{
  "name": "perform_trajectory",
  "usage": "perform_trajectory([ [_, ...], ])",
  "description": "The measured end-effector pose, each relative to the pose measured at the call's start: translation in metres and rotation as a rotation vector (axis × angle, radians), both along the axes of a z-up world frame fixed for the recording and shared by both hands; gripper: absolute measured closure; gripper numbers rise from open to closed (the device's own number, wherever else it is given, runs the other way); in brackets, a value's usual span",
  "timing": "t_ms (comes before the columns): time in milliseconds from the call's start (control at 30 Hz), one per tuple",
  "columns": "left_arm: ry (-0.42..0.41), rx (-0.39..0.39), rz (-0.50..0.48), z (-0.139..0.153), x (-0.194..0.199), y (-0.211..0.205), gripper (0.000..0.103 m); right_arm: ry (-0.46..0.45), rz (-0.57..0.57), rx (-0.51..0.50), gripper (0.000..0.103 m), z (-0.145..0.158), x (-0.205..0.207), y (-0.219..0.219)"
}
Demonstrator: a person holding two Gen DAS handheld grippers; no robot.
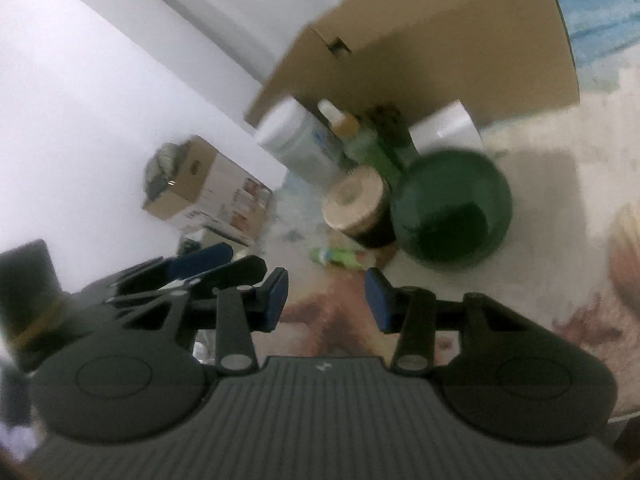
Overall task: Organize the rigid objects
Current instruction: 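Open the right gripper to release the cylinder and withdraw, then reach the right gripper to the green-and-white glue stick and close on it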
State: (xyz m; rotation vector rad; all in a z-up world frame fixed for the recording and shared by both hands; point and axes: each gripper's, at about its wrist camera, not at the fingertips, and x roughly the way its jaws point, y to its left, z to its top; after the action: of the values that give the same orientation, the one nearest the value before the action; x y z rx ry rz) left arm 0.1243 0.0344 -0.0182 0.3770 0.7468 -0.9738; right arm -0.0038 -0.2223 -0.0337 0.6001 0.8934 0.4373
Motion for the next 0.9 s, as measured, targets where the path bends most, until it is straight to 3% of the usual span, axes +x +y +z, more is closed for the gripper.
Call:
perform_trajectory([
  [200,0.039,0.01,-0.068,-0.026,0.005,-0.002,0.04,0.025,-0.031,-0.036,0.061,-0.016,0.008,0.015],
  [367,0.021,0.052,-0.1,-0.038,0.008,-0.01,0.041,0.031,-0.049,-0.046,0.063,-0.025,0.019,0.024],
  [900,0.047,0.077,-0.173,-0.055,0.018,-0.023,0.041,0.065,-0.084,-0.035,0.064,-0.039,0.039,0.04],
])
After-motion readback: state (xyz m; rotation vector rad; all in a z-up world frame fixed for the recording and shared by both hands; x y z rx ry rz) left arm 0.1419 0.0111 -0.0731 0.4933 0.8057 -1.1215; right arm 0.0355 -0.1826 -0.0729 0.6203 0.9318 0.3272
